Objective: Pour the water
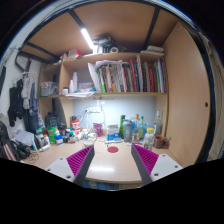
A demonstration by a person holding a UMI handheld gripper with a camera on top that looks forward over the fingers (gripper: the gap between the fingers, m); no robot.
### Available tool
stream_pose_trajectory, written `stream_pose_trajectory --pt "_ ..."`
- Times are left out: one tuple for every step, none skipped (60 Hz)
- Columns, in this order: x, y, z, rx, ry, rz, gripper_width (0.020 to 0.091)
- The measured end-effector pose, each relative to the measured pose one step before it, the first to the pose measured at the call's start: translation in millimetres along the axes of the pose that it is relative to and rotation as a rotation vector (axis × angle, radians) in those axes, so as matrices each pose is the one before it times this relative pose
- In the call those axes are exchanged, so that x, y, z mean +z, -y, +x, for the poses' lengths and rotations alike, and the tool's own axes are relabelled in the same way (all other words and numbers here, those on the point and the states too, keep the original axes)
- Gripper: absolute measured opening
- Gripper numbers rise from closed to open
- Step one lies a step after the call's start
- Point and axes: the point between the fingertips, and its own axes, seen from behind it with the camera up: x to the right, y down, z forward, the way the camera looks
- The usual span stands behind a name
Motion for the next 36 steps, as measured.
stream_pose_trajectory --pt "0.22 -0.33 0.64 -0.0006 -0.00218 -0.00079 0.0824" --pt "0.28 -0.28 0.46 -0.0008 -0.00218 -0.00071 0.0825" --pt "0.17 -0.53 0.6 -0.0009 -0.00227 -0.0011 0.0825" --pt "0.4 -0.54 0.46 -0.0011 -0.00193 -0.00105 0.0825" --pt "0.31 -0.68 0.61 -0.0007 -0.00196 -0.00092 0.0825" --pt "0.4 -0.79 0.74 -0.0004 -0.00197 -0.00036 0.0826" --pt "0.55 -0.44 0.79 0.0005 -0.00174 0.00023 0.0826" --pt "0.38 -0.71 0.78 0.0009 -0.00117 -0.0002 0.0826" --pt "0.58 -0.96 0.62 0.0012 -0.00122 -0.00047 0.0827" --pt "1.06 -1.49 2.5 0.002 0.00056 -0.00172 0.0827" --pt "0.43 -1.29 0.9 0.0018 -0.00148 -0.00203 0.0826" --pt "0.57 -1.54 0.73 0.0016 -0.00098 -0.00188 0.0825" --pt "0.48 -1.07 0.44 0.0015 -0.00054 -0.00196 0.0827" --pt "0.96 -0.73 0.43 0.0013 -0.00065 -0.00157 0.0826" --pt "0.63 -1.04 1.12 0.0015 -0.00081 -0.0014 0.0826" --pt "0.81 -0.74 1.28 0.0019 -0.00159 -0.00169 0.0827" --pt "0.68 -1.05 1.17 0.002 -0.00209 -0.00111 0.0826" --pt "0.68 -0.62 1.68 0.0012 -0.0017 -0.00122 0.0826" --pt "0.7 -0.39 1.46 0.0004 -0.00114 -0.00066 0.0827" --pt "0.7 -0.37 1.42 -0.0004 -0.00125 -0.00033 0.0826" --pt "0.71 -0.52 1.42 -0.0008 -0.00108 0.00001 0.0826" --pt "0.87 -0.62 1.39 -0.0009 -0.00107 0.00009 0.0825" --pt "1.0 -0.98 1.48 -0.0009 -0.00163 -0.00117 0.0825" --pt "1.26 -1.16 2.07 -0.0017 -0.00244 -0.00219 0.0826" --pt "1.3 -1.37 1.93 -0.0024 -0.00308 -0.00286 0.0824" --pt "1.66 -1.54 1.98 -0.004 -0.00281 -0.00294 0.0824" --pt "1.71 -1.31 1.84 -0.0051 -0.00301 -0.0034 0.0824" --pt "1.52 -1.28 2.66 -0.0057 -0.00413 -0.00324 0.082" --pt "2.01 -1.21 3.09 -0.0051 -0.00573 -0.00248 0.0817" --pt "1.98 -1.27 3.44 -0.0048 -0.00626 -0.00202 0.082" --pt "1.99 -0.96 3.79 -0.0039 -0.00692 -0.00046 0.082" --pt "2.7 -0.91 4.02 -0.003 -0.00665 0.00027 0.082" --pt "2.91 -1.02 4.22 -0.0028 -0.00612 0.00076 0.0819" --pt "3.32 -1.36 4.27 -0.0032 -0.0059 -0.00037 0.0819" --pt "3.7 -1.75 4.31 -0.0026 -0.00535 -0.00099 0.0819" --pt "4.32 -2.35 4.23 -0.002 -0.00507 -0.00208 0.0817"
